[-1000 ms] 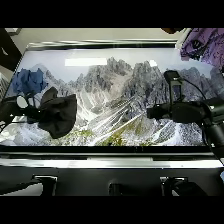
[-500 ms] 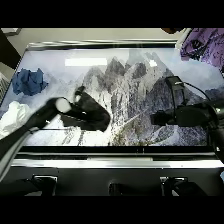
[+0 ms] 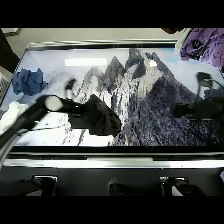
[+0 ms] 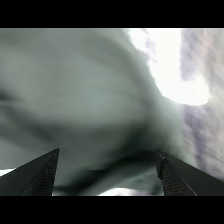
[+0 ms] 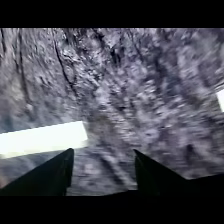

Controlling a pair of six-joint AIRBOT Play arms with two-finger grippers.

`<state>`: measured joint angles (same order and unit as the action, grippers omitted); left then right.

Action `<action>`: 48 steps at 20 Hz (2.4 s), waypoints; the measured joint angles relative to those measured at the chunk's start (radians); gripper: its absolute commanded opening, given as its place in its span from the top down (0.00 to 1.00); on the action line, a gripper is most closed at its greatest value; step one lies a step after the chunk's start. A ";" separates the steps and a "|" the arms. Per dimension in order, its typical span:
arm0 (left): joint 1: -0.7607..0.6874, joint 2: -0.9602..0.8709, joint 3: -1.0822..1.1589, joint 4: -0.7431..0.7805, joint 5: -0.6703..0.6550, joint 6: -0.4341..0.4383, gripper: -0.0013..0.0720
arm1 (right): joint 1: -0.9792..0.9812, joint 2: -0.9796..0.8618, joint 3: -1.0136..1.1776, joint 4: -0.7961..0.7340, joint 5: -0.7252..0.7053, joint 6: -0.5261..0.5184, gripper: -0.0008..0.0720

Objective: Fold the clothes and pants, and hang the long-sleeved shirts on hangers.

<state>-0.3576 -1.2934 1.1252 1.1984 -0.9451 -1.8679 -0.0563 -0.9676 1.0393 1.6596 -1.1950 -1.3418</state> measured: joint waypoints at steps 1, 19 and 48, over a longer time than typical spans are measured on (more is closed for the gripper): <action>0.063 0.025 0.000 0.013 -0.037 0.022 0.01 | -0.053 -0.046 -0.013 0.145 0.022 -0.032 0.30; 0.421 0.087 -0.054 0.059 -0.225 0.111 0.01 | 0.392 -0.614 -0.054 0.821 0.409 -0.251 0.94; 0.397 0.221 0.435 -0.117 -0.093 0.348 0.96 | 0.397 0.068 0.402 0.047 0.239 0.027 0.95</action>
<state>0.0399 -1.0725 1.5600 1.0809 -1.0382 -1.5200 0.3412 -0.9001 1.4410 1.7065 -0.9558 -1.3144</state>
